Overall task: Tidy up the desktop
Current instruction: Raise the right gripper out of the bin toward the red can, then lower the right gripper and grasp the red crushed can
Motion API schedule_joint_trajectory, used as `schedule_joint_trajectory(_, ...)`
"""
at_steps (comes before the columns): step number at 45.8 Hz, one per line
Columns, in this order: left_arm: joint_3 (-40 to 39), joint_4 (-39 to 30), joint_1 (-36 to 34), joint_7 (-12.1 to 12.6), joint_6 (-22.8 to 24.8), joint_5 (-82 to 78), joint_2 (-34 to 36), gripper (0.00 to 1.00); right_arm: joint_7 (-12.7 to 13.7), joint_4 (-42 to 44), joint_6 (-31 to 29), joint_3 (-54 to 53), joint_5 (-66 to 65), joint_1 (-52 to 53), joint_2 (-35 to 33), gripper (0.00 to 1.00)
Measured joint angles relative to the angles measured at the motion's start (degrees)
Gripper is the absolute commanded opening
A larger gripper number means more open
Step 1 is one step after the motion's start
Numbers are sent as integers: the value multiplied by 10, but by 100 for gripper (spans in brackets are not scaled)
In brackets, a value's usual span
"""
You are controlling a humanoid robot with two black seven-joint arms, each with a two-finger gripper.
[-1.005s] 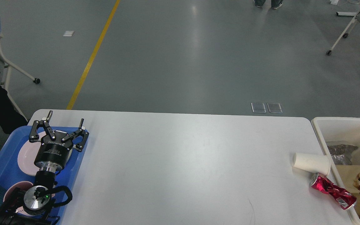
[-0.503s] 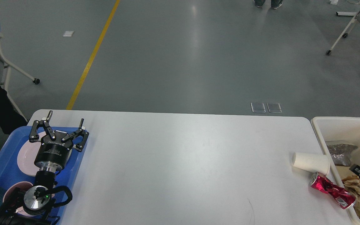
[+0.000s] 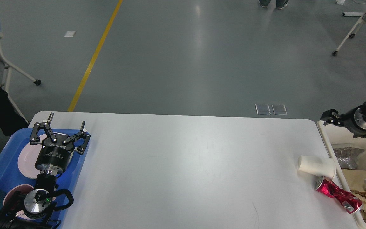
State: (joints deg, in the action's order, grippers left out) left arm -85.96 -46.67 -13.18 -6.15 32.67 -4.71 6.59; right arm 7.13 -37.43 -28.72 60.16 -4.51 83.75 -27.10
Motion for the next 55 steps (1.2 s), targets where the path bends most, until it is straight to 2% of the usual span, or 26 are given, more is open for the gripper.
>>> schedule_joint_trajectory(7, 0, 0, 0, 0, 0, 0, 0, 96, 36, -157, -43, 11, -3, 165, 5, 100)
schedule_joint_trajectory(16, 0, 0, 0, 0, 0, 0, 0, 96, 81, -311, -117, 21, 0, 318, 30, 100)
schedule_joint_trajectory(26, 0, 0, 0, 0, 0, 0, 0, 96, 88, -494, -139, 38, 2, 450, 35, 99)
schedule_joint_trajectory(29, 0, 0, 0, 0, 0, 0, 0, 96, 85, -525, -135, 47, 7, 474, 36, 94)
schedule_joint_trajectory(32, 0, 0, 0, 0, 0, 0, 0, 96, 78, -544, -130, 57, 21, 487, 38, 91)
schedule_joint_trajectory(35, 0, 0, 0, 0, 0, 0, 0, 96, 57, -554, -126, 68, 29, 491, 42, 91)
schedule_joint_trajectory(36, 0, 0, 0, 0, 0, 0, 0, 96, 26, -557, -125, 83, 31, 493, 48, 91)
schedule_joint_trajectory(41, 0, 0, 0, 0, 0, 0, 0, 96, -42, -553, -120, 123, 22, 496, 57, 91)
schedule_joint_trajectory(44, 0, 0, 0, 0, 0, 0, 0, 96, -72, -549, -108, 148, 3, 495, 61, 92)
schedule_joint_trajectory(48, 0, 0, 0, 0, 0, 0, 0, 96, -84, -545, -90, 169, -21, 471, 60, 92)
schedule_joint_trajectory(55, 0, 0, 0, 0, 0, 0, 0, 96, -85, -523, -73, 175, -70, 376, 47, 92)
